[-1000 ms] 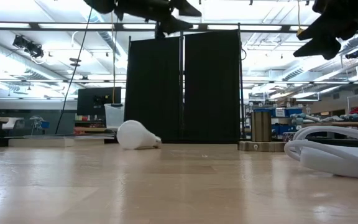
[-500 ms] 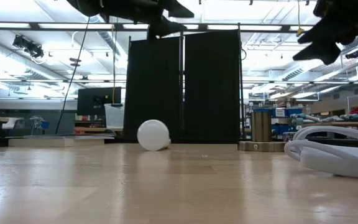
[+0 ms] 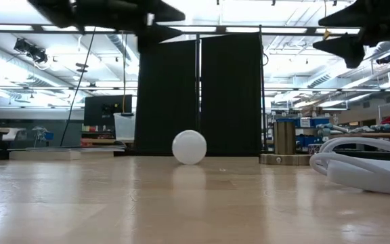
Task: Screw lightbulb
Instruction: Return to Home Position
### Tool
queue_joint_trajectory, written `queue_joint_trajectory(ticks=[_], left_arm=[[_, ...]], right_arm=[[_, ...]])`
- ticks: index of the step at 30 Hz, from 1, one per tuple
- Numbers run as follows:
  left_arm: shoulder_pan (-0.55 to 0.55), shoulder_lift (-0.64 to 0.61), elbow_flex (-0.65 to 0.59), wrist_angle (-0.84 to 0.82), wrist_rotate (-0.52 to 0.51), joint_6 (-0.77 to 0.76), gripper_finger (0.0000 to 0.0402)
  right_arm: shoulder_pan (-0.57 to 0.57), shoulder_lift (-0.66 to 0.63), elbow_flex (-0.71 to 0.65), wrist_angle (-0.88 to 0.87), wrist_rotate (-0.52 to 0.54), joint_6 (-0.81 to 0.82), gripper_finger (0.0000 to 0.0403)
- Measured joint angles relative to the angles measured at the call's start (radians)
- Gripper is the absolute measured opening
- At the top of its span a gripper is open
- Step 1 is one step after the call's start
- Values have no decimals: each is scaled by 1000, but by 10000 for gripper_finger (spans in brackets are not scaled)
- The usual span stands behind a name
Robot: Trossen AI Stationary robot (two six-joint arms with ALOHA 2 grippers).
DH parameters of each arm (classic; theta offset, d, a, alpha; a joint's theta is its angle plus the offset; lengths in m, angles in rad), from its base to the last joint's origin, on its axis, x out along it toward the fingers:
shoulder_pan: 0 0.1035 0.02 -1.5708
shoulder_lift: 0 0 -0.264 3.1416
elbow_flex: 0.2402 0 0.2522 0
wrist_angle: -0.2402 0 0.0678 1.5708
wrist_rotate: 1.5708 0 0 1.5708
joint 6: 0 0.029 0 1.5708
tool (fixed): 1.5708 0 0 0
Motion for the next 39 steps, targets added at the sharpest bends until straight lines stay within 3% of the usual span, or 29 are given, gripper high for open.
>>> queue_joint_trajectory(ticks=[8, 19, 39], left_arm=[[-39, -131, -180, 6, 1, 0, 247], [-40, -265, -385, 34, 1, 0, 247], [-39, -557, -699, 60, 0, -1, 247]], right_arm=[[-3, -44, -174, 265, 0, 0, 307], [-3, -54, -302, 423, 0, 0, 307], [-2, -55, -305, 404, -1, 0, 307]])
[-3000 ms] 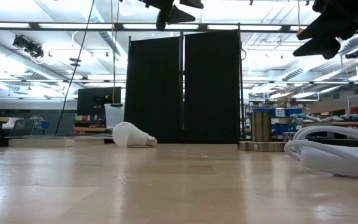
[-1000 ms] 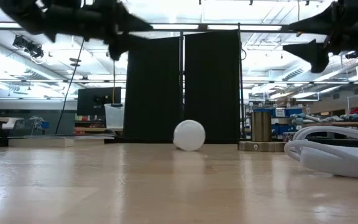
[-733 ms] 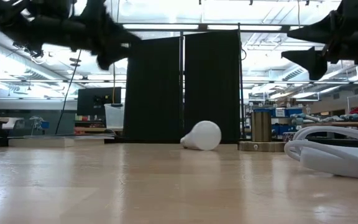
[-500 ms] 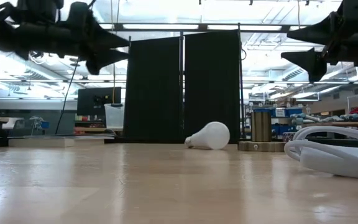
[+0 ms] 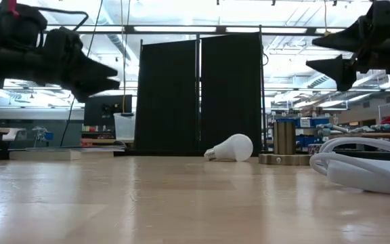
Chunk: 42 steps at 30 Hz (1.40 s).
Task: Screw lightbulb
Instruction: Return to Home Position
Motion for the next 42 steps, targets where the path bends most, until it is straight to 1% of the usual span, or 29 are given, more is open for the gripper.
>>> queue_joint_trajectory(ticks=[1, 4, 8, 15, 24, 28, 35, 37, 42], left_arm=[[0, -6, -10, -2, 0, 1, 247], [0, -44, -10, -77, 0, 0, 247], [1, -115, -10, -94, -1, 0, 247], [1, -270, -10, -86, -1, 0, 247], [1, -375, -10, -91, -1, 0, 247], [1, -477, -10, -87, -1, 0, 247], [1, -628, -11, -85, 0, 0, 247], [1, -651, -11, -85, 0, 0, 247], [1, -650, -11, -96, 0, 0, 247]], right_arm=[[0, 1, 0, -14, 0, 0, 307], [0, 2, 0, -57, 0, 0, 307], [0, 1, 0, -93, 0, 0, 307], [0, 2, 0, -96, 0, 0, 307], [0, -10, 0, -100, 0, 0, 307], [0, -35, 0, -100, 0, 0, 307], [0, -33, 0, -114, 0, 0, 307], [0, -32, 0, -132, 0, 0, 307], [0, -29, 0, -185, -6, 0, 307]])
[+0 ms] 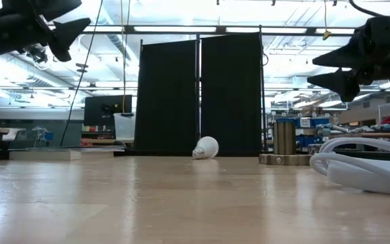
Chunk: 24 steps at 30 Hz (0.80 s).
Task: Screw lightbulb
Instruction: Return to Home Position
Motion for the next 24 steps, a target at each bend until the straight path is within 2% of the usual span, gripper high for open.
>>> queue_joint_trajectory(ticks=[8, 19, 24], left_arm=[[0, 0, 0, -124, 0, 0, 247], [0, 0, 0, -501, 2, 0, 247], [1, 0, 0, -505, 4, 0, 247]], right_arm=[[36, -9, 0, -2, -8, 0, 307], [141, -31, 0, 1, -9, 0, 307], [190, -31, 0, 6, -9, 0, 307]])
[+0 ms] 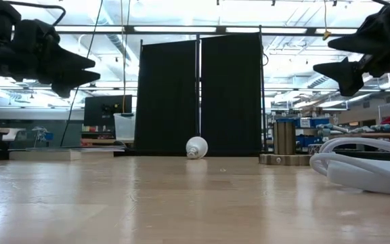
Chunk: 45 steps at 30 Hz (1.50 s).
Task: Screw lightbulb
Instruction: Return to Home Position
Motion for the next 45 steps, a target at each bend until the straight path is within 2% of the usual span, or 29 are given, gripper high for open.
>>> queue_joint_trajectory(ticks=[14, 25, 45], left_arm=[[1, 0, 0, 0, -3, 0, 247], [1, 0, 0, 94, -9, 0, 247], [1, 0, 0, 102, -4, 0, 247]], right_arm=[[70, 0, 0, -3, -1, 0, 307], [70, 6, 0, -2, 0, 0, 307], [70, 6, 0, 0, 0, 0, 307]])
